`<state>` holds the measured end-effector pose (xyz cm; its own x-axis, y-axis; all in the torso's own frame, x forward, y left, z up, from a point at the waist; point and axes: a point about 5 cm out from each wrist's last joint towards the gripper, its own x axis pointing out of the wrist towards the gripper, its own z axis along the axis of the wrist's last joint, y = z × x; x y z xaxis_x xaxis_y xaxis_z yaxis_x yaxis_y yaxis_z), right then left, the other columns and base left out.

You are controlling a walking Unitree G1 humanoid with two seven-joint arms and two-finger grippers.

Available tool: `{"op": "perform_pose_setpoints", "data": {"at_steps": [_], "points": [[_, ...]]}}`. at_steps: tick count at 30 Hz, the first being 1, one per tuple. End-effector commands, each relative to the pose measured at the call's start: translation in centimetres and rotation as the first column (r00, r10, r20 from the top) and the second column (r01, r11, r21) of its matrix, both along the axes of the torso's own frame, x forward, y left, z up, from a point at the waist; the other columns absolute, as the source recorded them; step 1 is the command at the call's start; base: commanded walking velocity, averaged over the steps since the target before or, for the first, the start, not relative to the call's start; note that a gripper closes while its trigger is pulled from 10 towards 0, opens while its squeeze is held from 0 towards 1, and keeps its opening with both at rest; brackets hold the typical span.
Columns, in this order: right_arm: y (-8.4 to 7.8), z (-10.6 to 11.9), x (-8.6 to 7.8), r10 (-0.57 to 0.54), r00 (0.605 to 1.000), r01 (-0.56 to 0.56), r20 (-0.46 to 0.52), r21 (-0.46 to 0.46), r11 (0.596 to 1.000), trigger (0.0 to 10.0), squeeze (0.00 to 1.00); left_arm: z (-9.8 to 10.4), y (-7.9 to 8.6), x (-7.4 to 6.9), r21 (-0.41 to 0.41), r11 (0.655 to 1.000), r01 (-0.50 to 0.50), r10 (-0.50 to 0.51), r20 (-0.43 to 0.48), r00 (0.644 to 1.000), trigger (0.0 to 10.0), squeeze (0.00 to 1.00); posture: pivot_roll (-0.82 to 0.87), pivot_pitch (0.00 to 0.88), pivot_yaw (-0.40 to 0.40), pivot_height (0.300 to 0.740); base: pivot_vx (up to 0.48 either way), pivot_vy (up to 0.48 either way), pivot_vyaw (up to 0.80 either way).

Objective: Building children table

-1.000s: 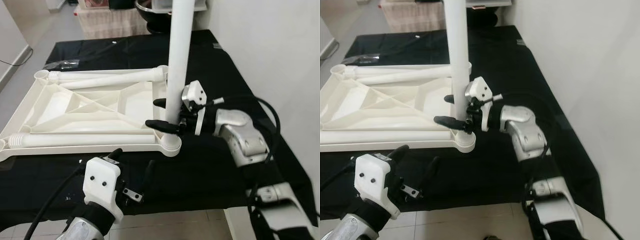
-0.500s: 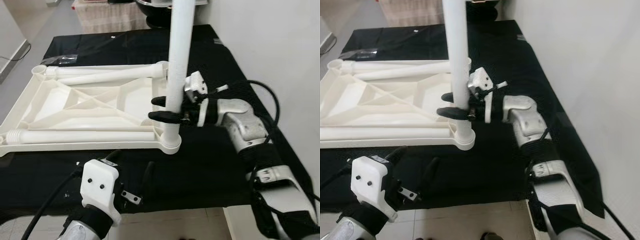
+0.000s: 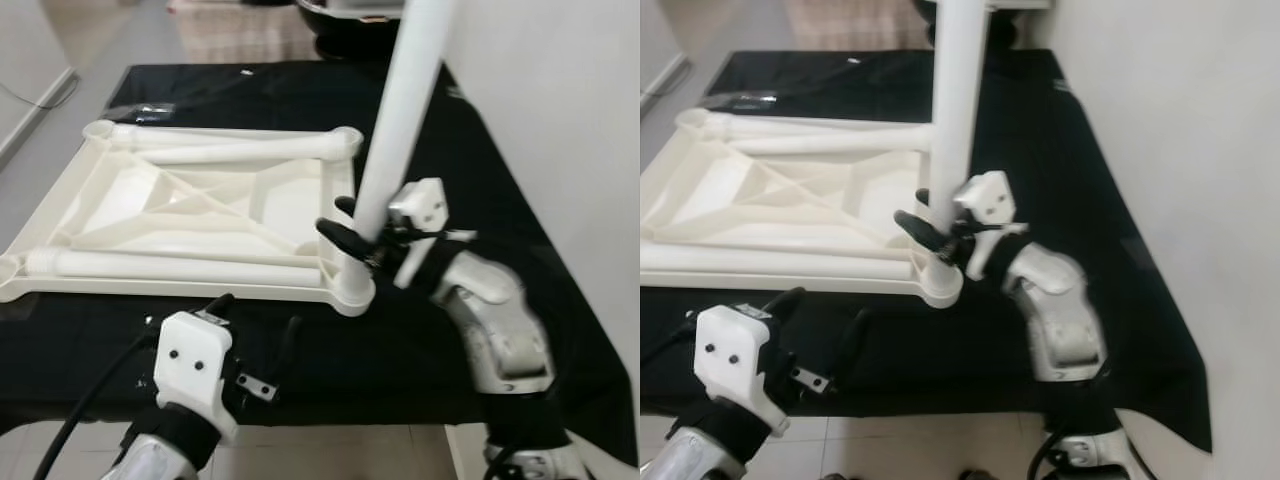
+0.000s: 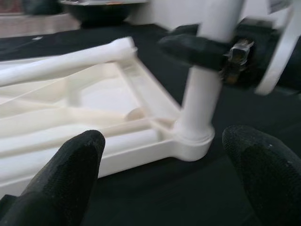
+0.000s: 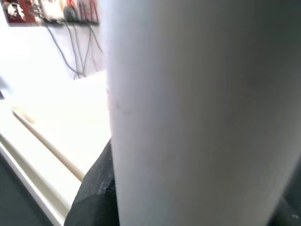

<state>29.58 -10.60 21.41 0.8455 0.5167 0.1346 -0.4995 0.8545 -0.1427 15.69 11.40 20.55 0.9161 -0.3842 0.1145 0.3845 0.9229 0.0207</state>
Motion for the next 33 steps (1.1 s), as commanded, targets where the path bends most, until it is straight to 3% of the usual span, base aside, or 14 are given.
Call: {"op": "perform_pose_setpoints", "data": {"at_steps": [1, 2, 3, 6, 7, 10, 11, 17, 21, 22, 25, 26, 33], "points": [[-1.1, -2.9, -0.4, -0.185, 0.976, 0.175, -0.115, -0.089, 0.98, 0.0, 0.0, -0.3, 0.2, 0.0, 0.012, 1.0, 0.0, 0.001, -0.015, 1.0, 10.0, 0.0, 0.09, 0.173, 0.0, 0.74, 0.0, 0.0, 0.0], [-0.4, -2.9, -0.6, -0.207, 0.971, 0.201, -0.122, -0.064, 0.978, 0.0, 0.0, -0.3, 0.1, 0.1, 0.011, 1.0, 0.004, -0.004, -0.014, 1.0, 10.0, 0.0, 0.1, 0.157, 0.0, 0.74, 0.0, 0.0, 0.0], [0.5, -2.7, -0.3, -0.158, 0.979, 0.155, -0.128, -0.035, 0.987, 0.0, 0.0, -0.3, 0.0, 0.3, 0.01, 1.0, 0.009, -0.008, -0.009, 1.0, 10.0, 0.0, 0.1, 0.161, -0.007, 0.74, 0.0, 0.0, 0.0], [1.2, -2.0, 0.8, -0.117, 0.986, 0.117, -0.116, -0.009, 0.993, 0.0, 0.0, -0.1, 0.1, 0.5, 0.01, 1.0, 0.003, -0.003, 0.001, 1.0, 10.0, 0.0, 0.11, 0.157, -0.013, 0.74, 0.0, 0.0, 0.0], [1.4, -1.8, 1.1, -0.106, 0.988, 0.106, -0.115, -0.006, 0.994, 10.0, 0.0, -0.1, 0.2, 0.6, 0.012, 1.0, -0.004, 0.003, 0.003, 1.0, 10.0, 0.0, 0.11, 0.16, -0.016, 0.74, 0.0, 0.0, 0.0], [1.4, -1.4, 1.1, -0.111, 0.987, 0.111, -0.116, -0.006, 0.994, 10.0, 0.0, -0.2, 0.3, 0.6, 0.015, 1.0, -0.009, 0.009, 0.003, 1.0, 10.0, 0.0, 0.11, 0.159, -0.017, 0.74, 0.0, 0.0, 0.0], [1.5, -1.0, 1.1, -0.092, 0.989, 0.095, -0.114, 0.021, 0.995, 10.0, 1.0, -0.2, 0.4, 0.6, 0.018, 1.0, -0.01, 0.01, 0.002, 1.0, 10.0, 0.0, 0.11, 0.159, -0.015, 0.74, 0.0, 0.0, 0.0], [1.3, -0.4, 0.4, -0.034, 0.994, 0.043, -0.105, 0.089, 0.995, 10.0, 1.0, -0.4, 0.6, 0.8, 0.031, 0.999, -0.026, 0.026, -0.005, 1.0, 10.0, 0.0, 0.1, 0.163, -0.014, 0.74, 0.0, 0.0, 0.0], [0.7, -1.3, -0.8, -0.001, 0.996, 0.007, -0.093, 0.061, 0.998, 10.0, 1.0, -0.9, 0.9, 1.1, 0.053, 0.997, -0.05, 0.051, -0.025, 0.998, 10.0, 0.0, 0.08, 0.166, -0.006, 0.74, 0.0, 0.0, 0.0], [0.1, -2.3, -1.8, -0.014, 0.996, 0.015, -0.086, 0.02, 1.0, 10.0, 1.0, -1.1, 1.1, 1.4, 0.066, 0.996, -0.067, 0.069, -0.032, 0.997, 10.0, 0.0, 0.07, 0.166, -0.002, 0.74, 0.0, 0.0, 0.0], [-0.2, -2.9, -2.5, -0.023, 0.996, 0.022, -0.082, -0.009, 1.0, 10.0, 1.0, -1.3, 1.3, 1.6, 0.074, 0.994, -0.078, 0.081, -0.035, 0.996, 10.0, 0.0, 0.07, 0.166, -0.002, 0.74, 0.0, 0.0, 0.0], [-1.4, -4.6, -4.2, -0.086, 0.991, 0.082, -0.101, -0.036, 0.996, 10.0, 1.0, -1.8, 1.8, 2.3, 0.093, 0.99, -0.108, 0.113, -0.047, 0.993, 10.0, 0.0, 0.05, 0.163, 0.012, 0.74, 0.0, 0.0, 0.0], [-4.0, -6.3, -6.5, -0.202, 0.97, 0.194, -0.137, -0.07, 0.978, 10.0, 1.0, -2.8, 2.6, 3.2, 0.097, 0.982, -0.16, 0.168, -0.085, 0.982, 10.0, 0.0, 0.04, 0.153, 0.019, 0.74, 0.0, 0.0, 0.0]]}}
